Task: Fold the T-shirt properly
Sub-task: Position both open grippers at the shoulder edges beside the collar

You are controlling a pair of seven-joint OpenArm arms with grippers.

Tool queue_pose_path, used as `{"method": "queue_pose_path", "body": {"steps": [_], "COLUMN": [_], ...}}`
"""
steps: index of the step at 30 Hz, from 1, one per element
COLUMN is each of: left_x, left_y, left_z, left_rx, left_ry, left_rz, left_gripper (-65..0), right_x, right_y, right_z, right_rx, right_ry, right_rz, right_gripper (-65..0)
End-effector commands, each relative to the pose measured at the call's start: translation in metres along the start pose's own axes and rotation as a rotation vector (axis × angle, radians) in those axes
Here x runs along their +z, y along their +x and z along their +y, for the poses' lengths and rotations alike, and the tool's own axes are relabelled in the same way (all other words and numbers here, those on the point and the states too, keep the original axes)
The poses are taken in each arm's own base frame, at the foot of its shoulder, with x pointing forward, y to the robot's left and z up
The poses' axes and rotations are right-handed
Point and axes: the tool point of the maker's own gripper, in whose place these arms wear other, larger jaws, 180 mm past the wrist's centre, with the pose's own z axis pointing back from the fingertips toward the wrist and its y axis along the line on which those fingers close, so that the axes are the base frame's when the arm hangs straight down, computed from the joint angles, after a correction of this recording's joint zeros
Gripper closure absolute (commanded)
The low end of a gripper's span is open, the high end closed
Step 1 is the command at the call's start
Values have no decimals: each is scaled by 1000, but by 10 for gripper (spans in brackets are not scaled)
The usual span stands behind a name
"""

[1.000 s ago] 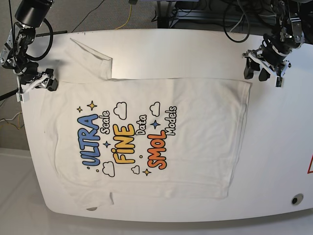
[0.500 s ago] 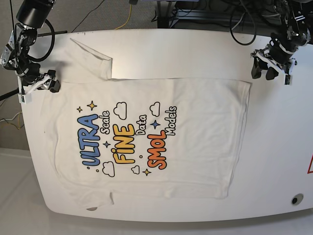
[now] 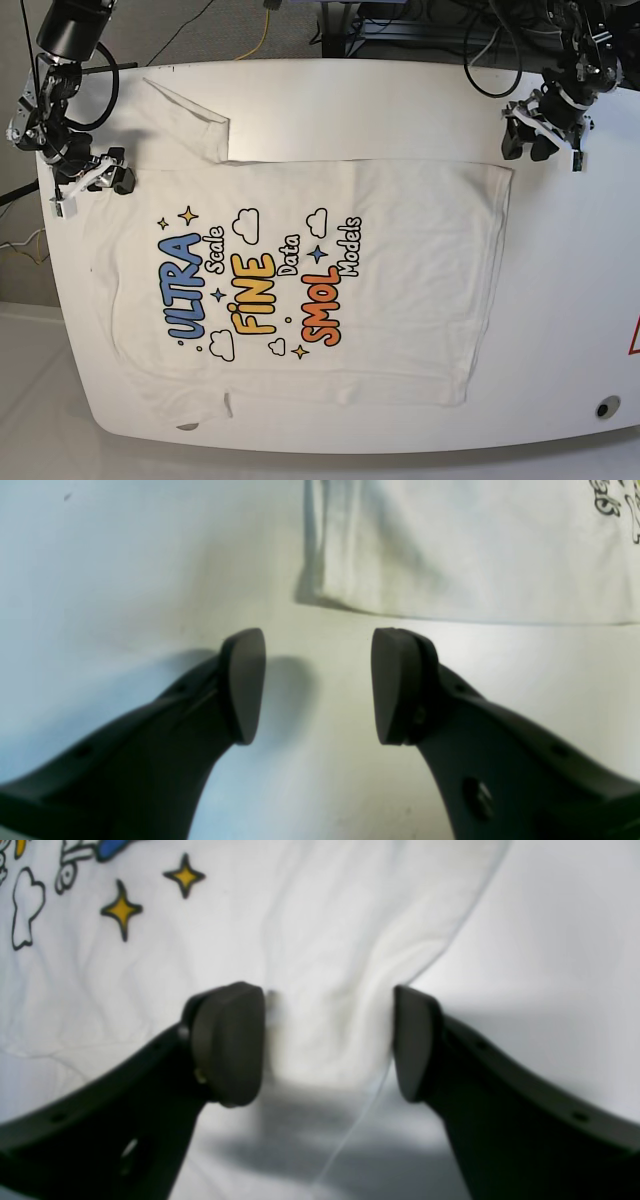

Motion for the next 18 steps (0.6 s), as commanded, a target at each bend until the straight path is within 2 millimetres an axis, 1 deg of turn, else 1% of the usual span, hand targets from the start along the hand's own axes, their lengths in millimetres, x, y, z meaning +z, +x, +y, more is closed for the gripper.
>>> {"method": "queue_pose_path", "body": {"steps": [1,8,10,18], "left_x": [1,-6,-13,-22], "left_y": [8,2,-6,-6], "left_z": [5,11,15,17], "left_rx": [8,58,106,136], "left_ry": [9,14,1,-12], "left_rz": [-19,12,44,47], "left_gripper": [-321,-321,-319,-317], "right_x": [2,1,1,0], "right_y": [-10,-12,-16,-18], "right_z": [-4,-2,-3,-3], "right_rx": [13,18,12,11], "right_ry": [-12,-9,-11,-11], "right_rz": [59,70,84,92], "right_gripper": [-401,-403,-399,-396]}}
